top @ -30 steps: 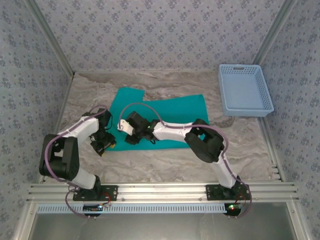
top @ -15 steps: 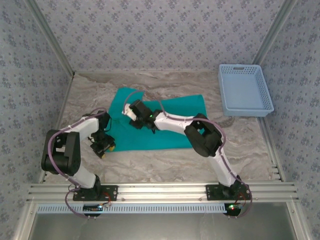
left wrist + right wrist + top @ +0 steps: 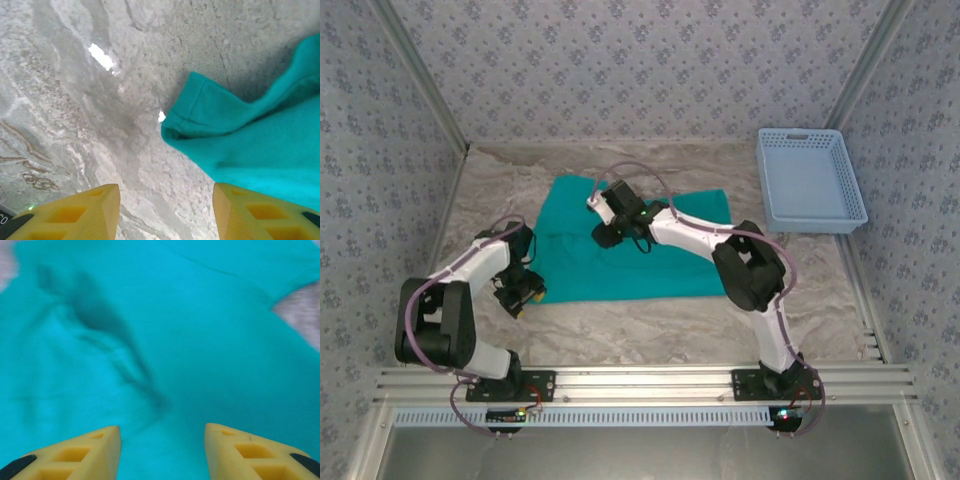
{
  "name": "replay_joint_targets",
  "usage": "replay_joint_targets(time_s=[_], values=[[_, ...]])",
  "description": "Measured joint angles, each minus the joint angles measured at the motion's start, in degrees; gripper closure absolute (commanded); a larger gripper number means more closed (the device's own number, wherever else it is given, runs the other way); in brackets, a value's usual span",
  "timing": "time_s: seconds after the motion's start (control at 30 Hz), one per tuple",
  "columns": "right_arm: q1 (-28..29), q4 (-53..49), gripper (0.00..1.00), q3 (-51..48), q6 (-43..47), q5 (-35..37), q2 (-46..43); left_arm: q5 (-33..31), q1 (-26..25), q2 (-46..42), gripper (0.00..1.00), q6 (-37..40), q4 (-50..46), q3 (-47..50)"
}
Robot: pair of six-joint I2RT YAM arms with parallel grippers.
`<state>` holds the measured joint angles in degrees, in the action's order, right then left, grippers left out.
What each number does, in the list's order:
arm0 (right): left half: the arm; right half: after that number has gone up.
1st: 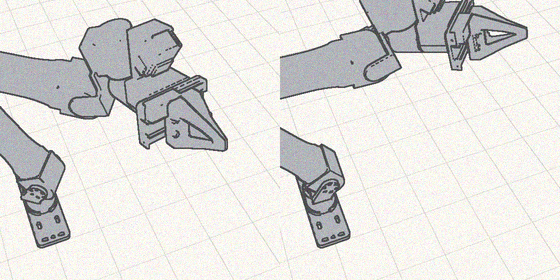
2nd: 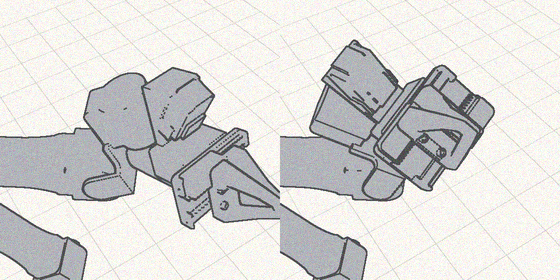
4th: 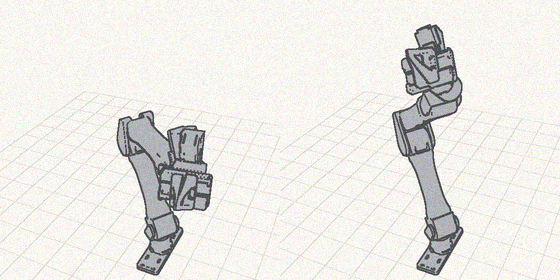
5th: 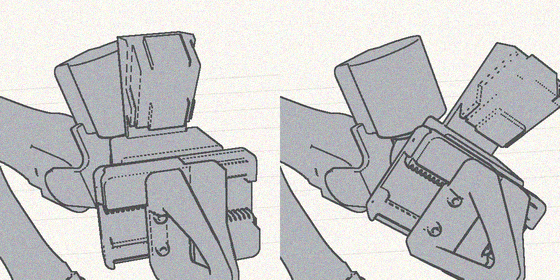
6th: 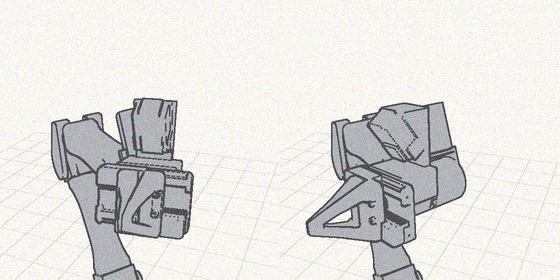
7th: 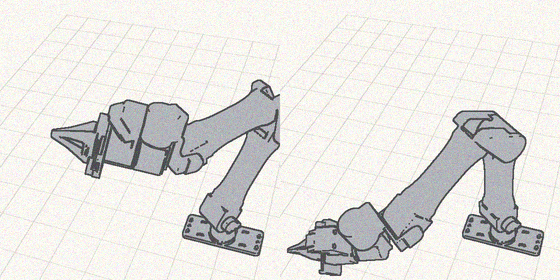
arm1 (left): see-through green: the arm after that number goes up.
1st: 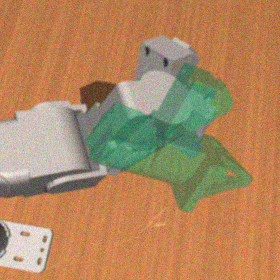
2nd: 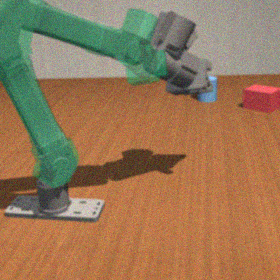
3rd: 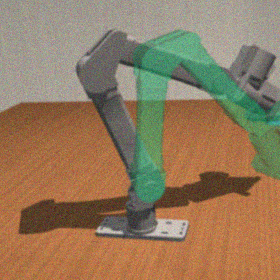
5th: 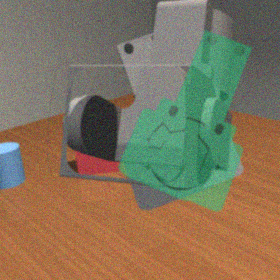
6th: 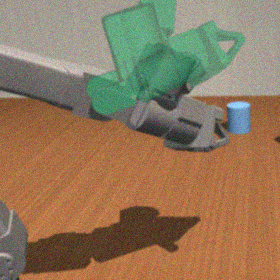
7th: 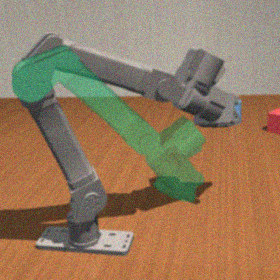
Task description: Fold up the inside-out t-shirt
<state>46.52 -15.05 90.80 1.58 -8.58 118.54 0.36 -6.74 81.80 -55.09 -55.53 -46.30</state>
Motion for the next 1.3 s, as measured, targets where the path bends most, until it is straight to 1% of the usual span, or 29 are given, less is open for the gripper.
replay_joint_targets(time_s=[0.07,0.13,0.2,0.3,0.4,0.5,0.57,0.67,0.73,0.83,0.87,0.93,1.03,1.2,1.3], values=[[1.2,0.9,0.57,-0.3,-3.2,-5.5,-0.8,-0.2,0.0,-1.3,0.49,0.0,-0.9,-0.3],[2.3,2.2,0.64,1.0,-6.3,-8.7,0.4,-0.6,0.0,-1.9,0.49,0.0,-1.4,-0.9],[3.3,4.3,0.70,4.3,-9.5,-10.2,3.7,-0.9,0.0,-2.1,0.50,-0.1,-1.4,-1.6],[3.9,7.8,0.73,10.2,-14.5,-11.3,10.2,-0.8,0.1,-2.1,0.52,-0.1,-1.0,-2.4],[3.7,10.0,0.74,16.3,-18.8,-12.0,17.3,-0.4,0.3,-2.1,0.55,-0.8,1.6,-2.4],[3.3,10.6,0.74,19.6,-21.9,-11.1,22.1,0.6,0.5,-1.4,0.57,-1.8,6.2,-1.5],[3.0,10.6,0.76,20.1,-24.2,-8.7,23.8,1.4,0.7,0.0,0.57,-2.2,9.0,0.0],[2.4,10.9,0.76,20.2,-27.3,-4.5,23.8,2.1,1.2,3.1,0.58,-2.4,11.3,2.0],[1.8,10.8,0.74,20.2,-29.1,-3.1,23.9,2.7,1.7,3.8,0.59,-2.4,11.7,1.9],[0.5,11.0,0.63,20.1,-31.1,-2.5,23.8,3.5,2.6,3.8,0.59,-2.1,11.7,2.1],[0.1,11.1,0.60,20.0,-31.5,-2.8,23.7,3.7,3.0,3.7,0.59,-1.9,11.7,2.2],[-0.6,11.3,0.57,18.9,-32.0,-3.7,22.7,4.0,3.3,3.3,0.59,-1.6,11.8,2.5],[-1.3,11.6,0.54,13.4,-32.0,-4.7,18.6,3.9,3.8,2.5,0.57,-0.9,11.8,2.9],[-1.7,11.6,0.53,1.4,-28.3,-7.5,6.6,2.6,4.7,1.0,0.56,-0.4,10.0,3.5],[-0.8,12.6,0.53,-6.4,-24.7,-8.2,-1.7,1.7,4.8,-0.1,0.54,0.0,8.5,3.5]])
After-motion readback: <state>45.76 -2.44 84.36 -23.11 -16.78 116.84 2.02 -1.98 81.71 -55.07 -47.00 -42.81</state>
